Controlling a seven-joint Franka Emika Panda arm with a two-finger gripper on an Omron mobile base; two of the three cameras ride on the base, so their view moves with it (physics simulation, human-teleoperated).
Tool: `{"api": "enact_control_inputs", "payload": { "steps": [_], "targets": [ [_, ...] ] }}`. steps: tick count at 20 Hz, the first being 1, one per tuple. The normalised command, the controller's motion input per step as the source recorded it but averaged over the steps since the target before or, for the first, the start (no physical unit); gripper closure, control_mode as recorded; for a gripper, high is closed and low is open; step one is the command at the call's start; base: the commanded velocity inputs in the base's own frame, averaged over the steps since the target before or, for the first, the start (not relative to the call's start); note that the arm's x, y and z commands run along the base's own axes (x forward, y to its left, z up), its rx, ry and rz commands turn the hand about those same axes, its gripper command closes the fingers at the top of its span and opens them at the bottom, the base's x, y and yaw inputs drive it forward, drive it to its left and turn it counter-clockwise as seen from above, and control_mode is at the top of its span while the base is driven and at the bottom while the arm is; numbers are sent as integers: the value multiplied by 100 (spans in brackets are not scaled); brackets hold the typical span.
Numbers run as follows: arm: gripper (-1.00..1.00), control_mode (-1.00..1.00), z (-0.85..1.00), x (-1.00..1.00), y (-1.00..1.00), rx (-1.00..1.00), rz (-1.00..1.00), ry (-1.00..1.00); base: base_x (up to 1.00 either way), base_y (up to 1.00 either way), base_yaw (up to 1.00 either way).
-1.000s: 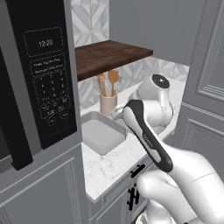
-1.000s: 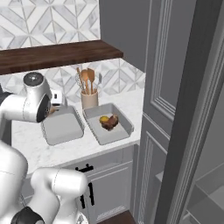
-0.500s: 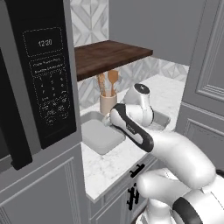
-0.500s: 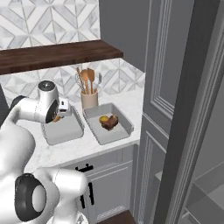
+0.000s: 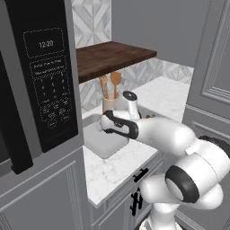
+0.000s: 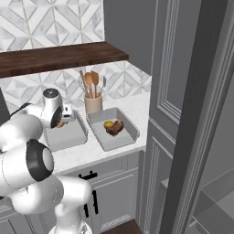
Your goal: Place one squash and one steak in each tupperware on the nearby counter, to pack two identical lunches.
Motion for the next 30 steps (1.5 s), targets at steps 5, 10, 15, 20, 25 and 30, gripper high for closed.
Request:
{"api": "enact_control_inputs", "payload": {
  "steps": [5, 10, 15, 20, 25, 30],
  "targets": [
    [100, -100, -31, 52, 12, -2, 2, 0, 0, 0, 0],
    [100, -100, -35, 49, 12, -2, 2, 0, 0, 0, 0],
    [100, -100, -37, 50, 15, -2, 1, 0, 0, 0, 0],
    [100, -100, -36, 43, 14, -2, 2, 0, 0, 0, 0],
    [-100, -100, -28, 45, 20, -3, 0, 0, 0, 0, 0],
    [-100, -100, 3, 23, 23, -1, 0, 0, 0, 0, 0]
  ]
}}
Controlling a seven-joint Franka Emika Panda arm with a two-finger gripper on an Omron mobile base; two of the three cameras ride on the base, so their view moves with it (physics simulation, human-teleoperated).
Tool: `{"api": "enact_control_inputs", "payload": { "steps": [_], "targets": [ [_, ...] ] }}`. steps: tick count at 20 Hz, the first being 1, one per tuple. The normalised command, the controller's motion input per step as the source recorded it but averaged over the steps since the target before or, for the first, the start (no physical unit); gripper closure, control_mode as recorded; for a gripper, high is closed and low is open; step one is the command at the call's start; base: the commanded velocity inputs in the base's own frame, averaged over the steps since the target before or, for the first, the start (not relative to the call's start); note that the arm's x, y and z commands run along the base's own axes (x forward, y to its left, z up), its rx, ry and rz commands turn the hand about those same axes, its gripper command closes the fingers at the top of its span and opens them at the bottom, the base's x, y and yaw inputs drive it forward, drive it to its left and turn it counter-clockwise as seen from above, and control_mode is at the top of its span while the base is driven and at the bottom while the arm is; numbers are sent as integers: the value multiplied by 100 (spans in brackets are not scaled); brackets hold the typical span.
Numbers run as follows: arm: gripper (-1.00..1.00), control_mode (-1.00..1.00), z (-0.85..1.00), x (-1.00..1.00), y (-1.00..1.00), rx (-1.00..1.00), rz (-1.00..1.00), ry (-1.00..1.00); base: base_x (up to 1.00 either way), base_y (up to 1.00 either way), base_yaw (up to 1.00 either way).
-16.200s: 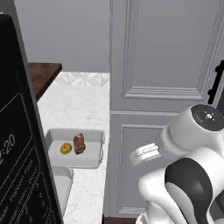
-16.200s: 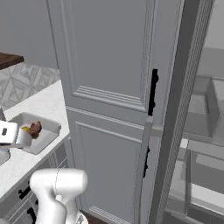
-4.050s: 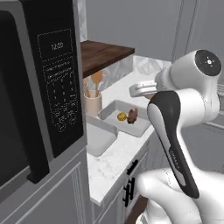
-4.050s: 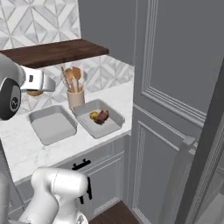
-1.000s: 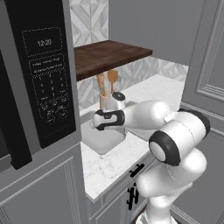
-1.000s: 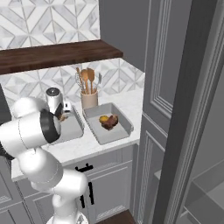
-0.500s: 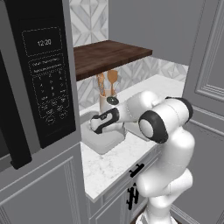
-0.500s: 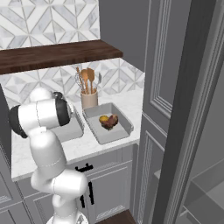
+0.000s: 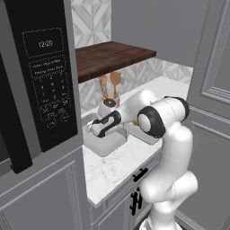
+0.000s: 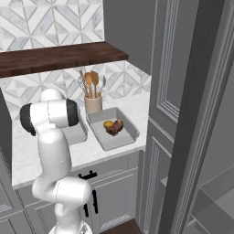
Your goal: Place one squash and one steak in each tupperware on the nearby counter, to pack two identical lunches.
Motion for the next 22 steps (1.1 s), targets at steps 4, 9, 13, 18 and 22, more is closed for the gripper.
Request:
{"api": "enact_control_inputs", "payload": {
  "steps": [4, 9, 13, 18, 22],
  "targets": [
    [-100, -100, 26, -1, 1, 0, 0, 0, 0, 0, 0],
    [-100, -100, 40, -22, 0, 0, -3, -4, 0, 0, 0],
    [-100, -100, 76, -72, -25, 0, -4, -17, 0, 0, 0],
    [-100, -100, 96, -91, -64, 2, -3, -19, 0, 0, 0],
    [-100, -100, 100, -100, -72, 7, -4, -13, 0, 0, 0]
  ]
}}
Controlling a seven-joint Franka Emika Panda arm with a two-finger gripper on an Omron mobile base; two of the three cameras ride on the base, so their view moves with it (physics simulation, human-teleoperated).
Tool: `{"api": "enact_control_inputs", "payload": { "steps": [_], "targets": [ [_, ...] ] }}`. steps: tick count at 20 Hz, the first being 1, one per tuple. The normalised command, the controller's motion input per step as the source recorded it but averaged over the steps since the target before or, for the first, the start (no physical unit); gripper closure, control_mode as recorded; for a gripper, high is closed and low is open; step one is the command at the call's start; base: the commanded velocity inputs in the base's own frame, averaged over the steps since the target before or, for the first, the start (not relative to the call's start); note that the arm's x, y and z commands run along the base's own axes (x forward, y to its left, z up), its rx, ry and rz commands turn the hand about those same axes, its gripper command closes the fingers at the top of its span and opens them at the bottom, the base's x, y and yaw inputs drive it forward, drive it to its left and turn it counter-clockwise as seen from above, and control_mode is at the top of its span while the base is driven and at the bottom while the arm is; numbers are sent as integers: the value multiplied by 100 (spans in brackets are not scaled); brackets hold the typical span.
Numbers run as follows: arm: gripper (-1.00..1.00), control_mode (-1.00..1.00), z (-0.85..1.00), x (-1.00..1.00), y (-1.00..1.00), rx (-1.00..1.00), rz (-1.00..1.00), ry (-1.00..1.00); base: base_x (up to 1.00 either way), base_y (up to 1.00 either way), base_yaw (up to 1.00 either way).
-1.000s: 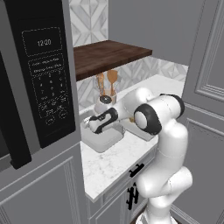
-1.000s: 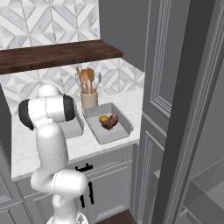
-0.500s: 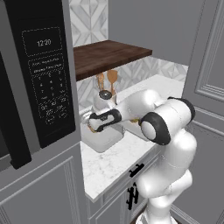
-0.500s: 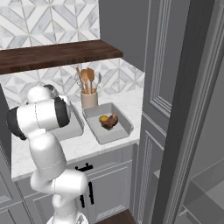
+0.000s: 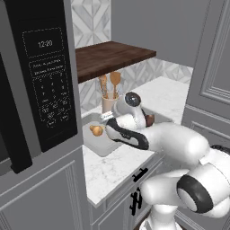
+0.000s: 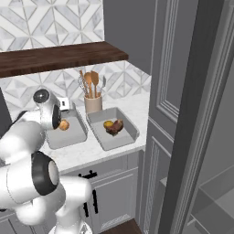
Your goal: Place one squash and one steak in each tupperware on the nearby counter, to pack two identical lunches.
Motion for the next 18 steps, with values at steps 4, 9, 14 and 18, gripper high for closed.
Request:
{"api": "enact_control_inputs", "payload": {
  "steps": [4, 9, 14, 18],
  "targets": [
    [-100, -100, 100, -97, -64, 8, -6, -7, 0, 0, 0],
    [-100, -100, 100, -100, -43, 4, -18, 3, 0, 0, 0],
    [-100, -100, 94, -100, -45, 1, -27, 16, 0, 0, 0],
    [-100, -100, 57, -100, -65, 3, -21, 9, 0, 0, 0]
  ]
}}
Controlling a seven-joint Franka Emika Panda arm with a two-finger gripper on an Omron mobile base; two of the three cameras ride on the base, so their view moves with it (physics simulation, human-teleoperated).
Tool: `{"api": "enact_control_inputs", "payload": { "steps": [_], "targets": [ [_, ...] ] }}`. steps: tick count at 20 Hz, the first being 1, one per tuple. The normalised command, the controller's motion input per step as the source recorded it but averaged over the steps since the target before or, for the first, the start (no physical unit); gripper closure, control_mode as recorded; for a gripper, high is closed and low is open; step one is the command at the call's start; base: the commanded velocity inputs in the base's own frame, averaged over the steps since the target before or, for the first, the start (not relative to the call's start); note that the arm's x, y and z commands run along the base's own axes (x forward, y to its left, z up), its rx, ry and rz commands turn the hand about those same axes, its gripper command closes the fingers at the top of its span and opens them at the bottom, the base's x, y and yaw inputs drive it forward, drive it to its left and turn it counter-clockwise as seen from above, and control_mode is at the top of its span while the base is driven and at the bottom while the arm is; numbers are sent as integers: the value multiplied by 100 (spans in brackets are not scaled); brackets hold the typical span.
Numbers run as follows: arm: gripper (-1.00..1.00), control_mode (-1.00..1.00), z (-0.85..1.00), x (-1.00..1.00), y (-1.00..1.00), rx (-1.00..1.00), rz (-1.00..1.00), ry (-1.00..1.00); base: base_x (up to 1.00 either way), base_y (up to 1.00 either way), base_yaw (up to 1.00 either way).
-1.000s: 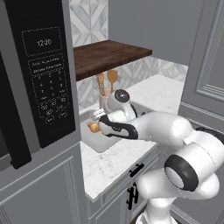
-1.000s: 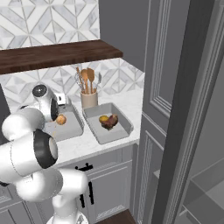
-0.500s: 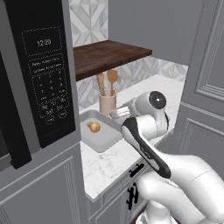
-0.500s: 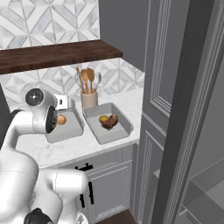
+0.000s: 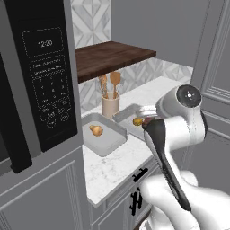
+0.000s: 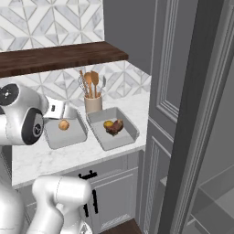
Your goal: Place one squash and one steak in each tupperware on the nearby counter, to pack two identical lunches.
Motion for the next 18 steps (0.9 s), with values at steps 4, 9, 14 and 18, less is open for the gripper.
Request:
{"api": "enact_control_inputs", "payload": {
  "steps": [4, 9, 14, 18],
  "targets": [
    [-100, -100, 4, -100, -19, 1, -2, 0, 0, 0, 0],
    [-100, -100, -11, -95, 7, -1, 4, 0, 0, 0, 0],
    [-100, 100, -10, -39, 11, -2, 2, 0, -60, 18, 4],
    [-100, 100, 0, 0, 0, 0, 0, 0, -100, 37, 4]
  ]
}}
